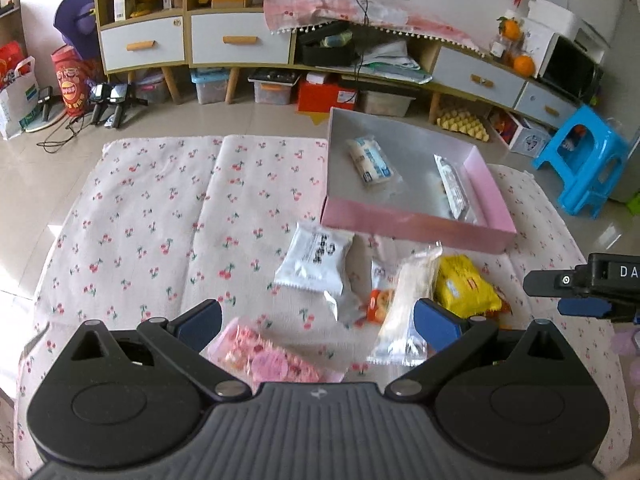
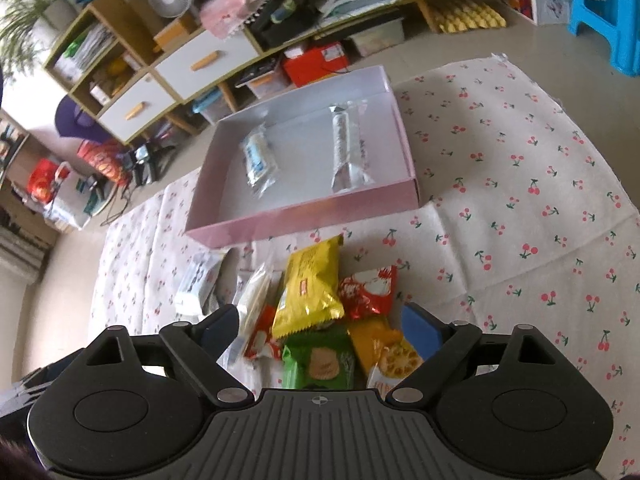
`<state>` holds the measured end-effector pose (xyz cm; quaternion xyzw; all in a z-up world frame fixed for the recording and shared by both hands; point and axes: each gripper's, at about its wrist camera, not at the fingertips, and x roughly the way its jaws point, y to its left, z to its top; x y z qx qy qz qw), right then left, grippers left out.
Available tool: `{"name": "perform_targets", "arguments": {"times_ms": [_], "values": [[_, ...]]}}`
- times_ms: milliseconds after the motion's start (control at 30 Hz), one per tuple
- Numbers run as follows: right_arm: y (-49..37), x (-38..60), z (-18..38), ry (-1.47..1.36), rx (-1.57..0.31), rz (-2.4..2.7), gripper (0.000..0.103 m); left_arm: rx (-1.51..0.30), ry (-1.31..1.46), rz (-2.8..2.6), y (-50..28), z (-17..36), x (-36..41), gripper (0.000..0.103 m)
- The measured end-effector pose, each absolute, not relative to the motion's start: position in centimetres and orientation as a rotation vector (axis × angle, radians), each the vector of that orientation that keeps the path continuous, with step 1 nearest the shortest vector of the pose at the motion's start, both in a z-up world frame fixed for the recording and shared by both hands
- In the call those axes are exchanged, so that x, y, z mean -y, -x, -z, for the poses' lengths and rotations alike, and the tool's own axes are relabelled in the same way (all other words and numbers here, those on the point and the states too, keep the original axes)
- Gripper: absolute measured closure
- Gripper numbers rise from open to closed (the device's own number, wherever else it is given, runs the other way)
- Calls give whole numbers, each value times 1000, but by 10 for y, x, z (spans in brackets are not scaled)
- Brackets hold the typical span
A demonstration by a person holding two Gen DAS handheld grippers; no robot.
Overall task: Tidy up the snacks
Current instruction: 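Withdraw both tools from the box back over the snack pile, then grasp the green girl-print bag with the right tool while the left tool grasps the brown cake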
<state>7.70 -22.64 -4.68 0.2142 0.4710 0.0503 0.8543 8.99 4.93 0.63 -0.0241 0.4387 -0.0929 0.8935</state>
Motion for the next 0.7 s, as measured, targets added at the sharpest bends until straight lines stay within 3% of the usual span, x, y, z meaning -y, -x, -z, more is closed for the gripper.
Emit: {"name": "perform_targets", "arguments": {"times_ms": [300, 700], "values": [[-54, 209, 57, -250, -995, -201, 9, -965, -7, 253, -64, 11, -57, 1], [-41, 205, 80, -279, -1175, -247, 9, -1041, -80, 334, -31, 26, -50, 1]]}}
